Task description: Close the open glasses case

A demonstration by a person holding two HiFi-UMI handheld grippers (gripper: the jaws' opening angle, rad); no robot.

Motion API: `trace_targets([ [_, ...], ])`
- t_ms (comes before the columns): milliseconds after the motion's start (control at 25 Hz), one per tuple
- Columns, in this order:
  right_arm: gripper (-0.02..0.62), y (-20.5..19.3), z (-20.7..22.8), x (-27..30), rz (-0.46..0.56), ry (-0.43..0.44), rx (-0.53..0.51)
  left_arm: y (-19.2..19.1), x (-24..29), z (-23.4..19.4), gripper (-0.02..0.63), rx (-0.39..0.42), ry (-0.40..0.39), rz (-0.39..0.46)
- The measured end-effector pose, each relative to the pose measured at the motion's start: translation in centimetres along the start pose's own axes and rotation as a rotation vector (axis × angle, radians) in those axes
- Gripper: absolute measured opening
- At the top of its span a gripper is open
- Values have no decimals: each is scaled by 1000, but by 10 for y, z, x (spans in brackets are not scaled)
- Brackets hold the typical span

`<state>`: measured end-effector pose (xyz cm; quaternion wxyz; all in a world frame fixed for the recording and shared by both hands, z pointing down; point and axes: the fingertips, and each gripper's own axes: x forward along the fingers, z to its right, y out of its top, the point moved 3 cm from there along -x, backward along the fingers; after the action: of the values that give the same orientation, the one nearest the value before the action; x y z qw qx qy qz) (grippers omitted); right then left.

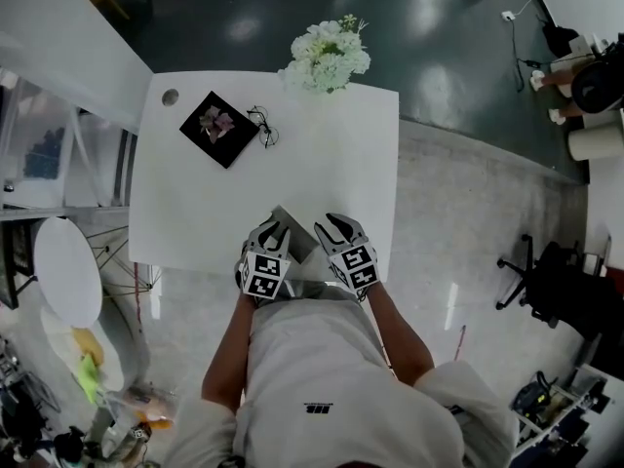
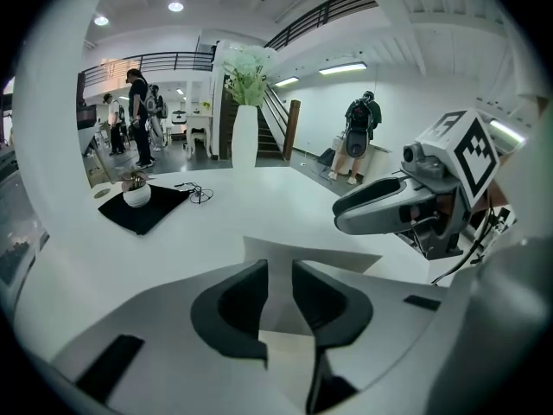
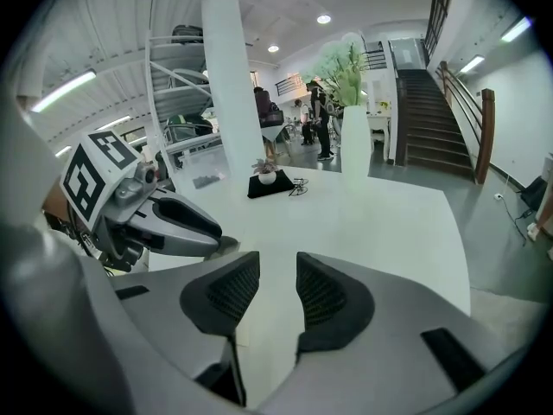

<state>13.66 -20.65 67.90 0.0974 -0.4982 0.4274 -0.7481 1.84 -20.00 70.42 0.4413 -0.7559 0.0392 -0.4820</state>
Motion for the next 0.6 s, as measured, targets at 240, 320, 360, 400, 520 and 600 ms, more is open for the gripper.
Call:
trace_targets([
  [240, 132, -7, -1, 7, -21, 17, -10, -3, 10, 7, 100, 1, -18, -27],
  [320, 132, -9, -2, 8, -27, 22, -13, -4, 13, 11, 99, 1, -25, -32],
  [360, 132, -10, -2, 9, -30, 24, -14, -4, 15, 12, 99, -1, -29, -35],
  [400, 132, -11, -2, 10, -32, 26, -15, -5, 16, 14, 99, -3, -33, -38],
  [520, 132, -13, -3, 11, -36, 28, -16, -7, 20, 18, 99, -10, -41, -44],
  [600, 130, -13, -3, 12, -37, 30, -17, -7, 22, 19, 99, -16, -45, -46],
])
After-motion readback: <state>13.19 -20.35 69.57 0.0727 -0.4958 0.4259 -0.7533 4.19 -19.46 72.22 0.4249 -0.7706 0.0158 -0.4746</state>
